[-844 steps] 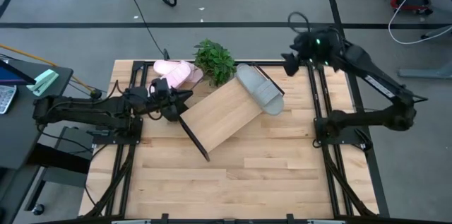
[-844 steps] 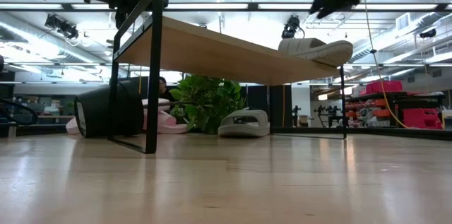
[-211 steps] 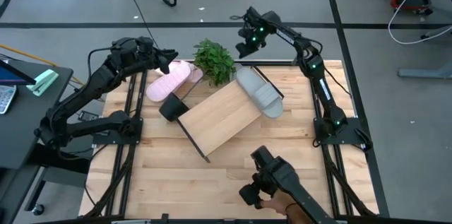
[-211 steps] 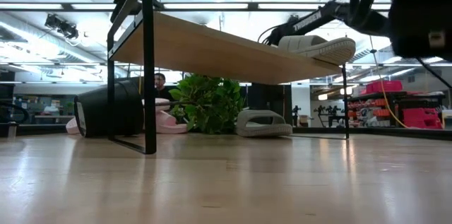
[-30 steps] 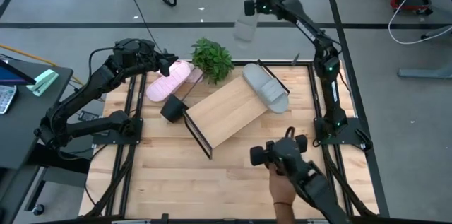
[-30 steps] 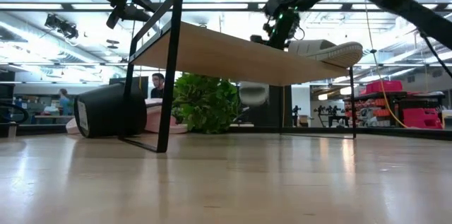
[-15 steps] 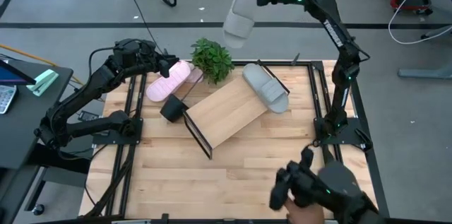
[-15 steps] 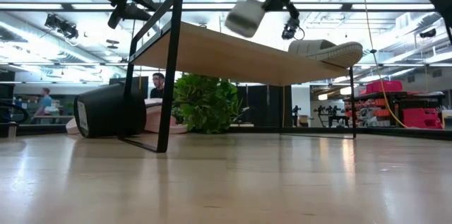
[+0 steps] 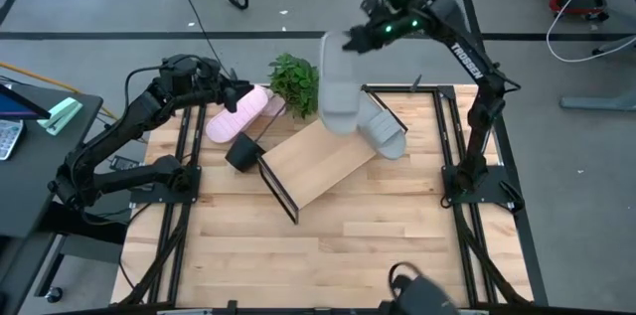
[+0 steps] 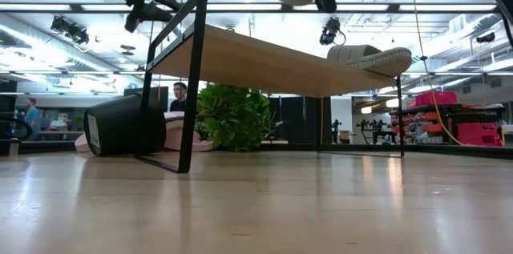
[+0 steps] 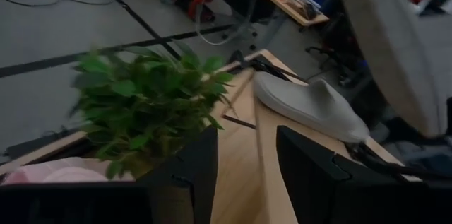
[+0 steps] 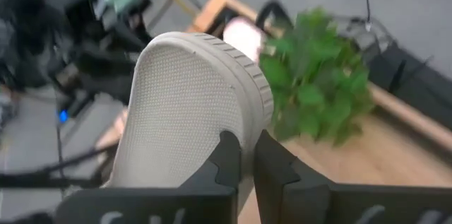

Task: Pick and place slides into the shelf
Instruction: Put the gray slides on the shelf

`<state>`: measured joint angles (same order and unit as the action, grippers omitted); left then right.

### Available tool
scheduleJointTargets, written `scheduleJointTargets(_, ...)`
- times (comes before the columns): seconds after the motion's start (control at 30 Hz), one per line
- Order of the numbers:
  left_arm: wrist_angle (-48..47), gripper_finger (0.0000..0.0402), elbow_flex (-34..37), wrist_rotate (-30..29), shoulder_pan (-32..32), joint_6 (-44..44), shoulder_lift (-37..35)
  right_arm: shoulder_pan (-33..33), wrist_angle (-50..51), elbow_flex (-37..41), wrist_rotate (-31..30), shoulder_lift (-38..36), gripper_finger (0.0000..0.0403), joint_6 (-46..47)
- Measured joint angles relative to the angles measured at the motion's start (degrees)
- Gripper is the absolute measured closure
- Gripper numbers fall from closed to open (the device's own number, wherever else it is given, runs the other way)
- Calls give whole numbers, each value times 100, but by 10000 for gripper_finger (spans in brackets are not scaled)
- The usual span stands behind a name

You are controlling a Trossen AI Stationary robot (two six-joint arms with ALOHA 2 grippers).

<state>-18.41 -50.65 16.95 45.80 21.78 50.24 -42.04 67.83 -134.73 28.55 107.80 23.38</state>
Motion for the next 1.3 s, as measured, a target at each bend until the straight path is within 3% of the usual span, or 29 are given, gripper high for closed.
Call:
scheduleJointTargets(0.27,-38,250,0,1386,-171,-279,0,564,461,115,-665,19,382,-156)
scheduleJointTargets(0.43,-303,249,0,2028,-553,-869,0,588,631,114,-724,19,382,-114)
scheduleJointTargets(0.57,-334,252,0,2037,-889,-1184,2,586,897,113,-627,50,382,-108)
scheduleJointTargets(0.87,-316,262,0,2029,-1204,-1545,2,670,1136,113,344,564,382,-428)
scheduleJointTargets(1.03,-289,258,-1,2019,-1200,-1471,2,831,1234,113,373,925,382,-1194)
scheduleJointTargets(1.3,-280,266,0,1976,-1198,-1330,2,1176,1792,113,-88,1403,382,-2357)
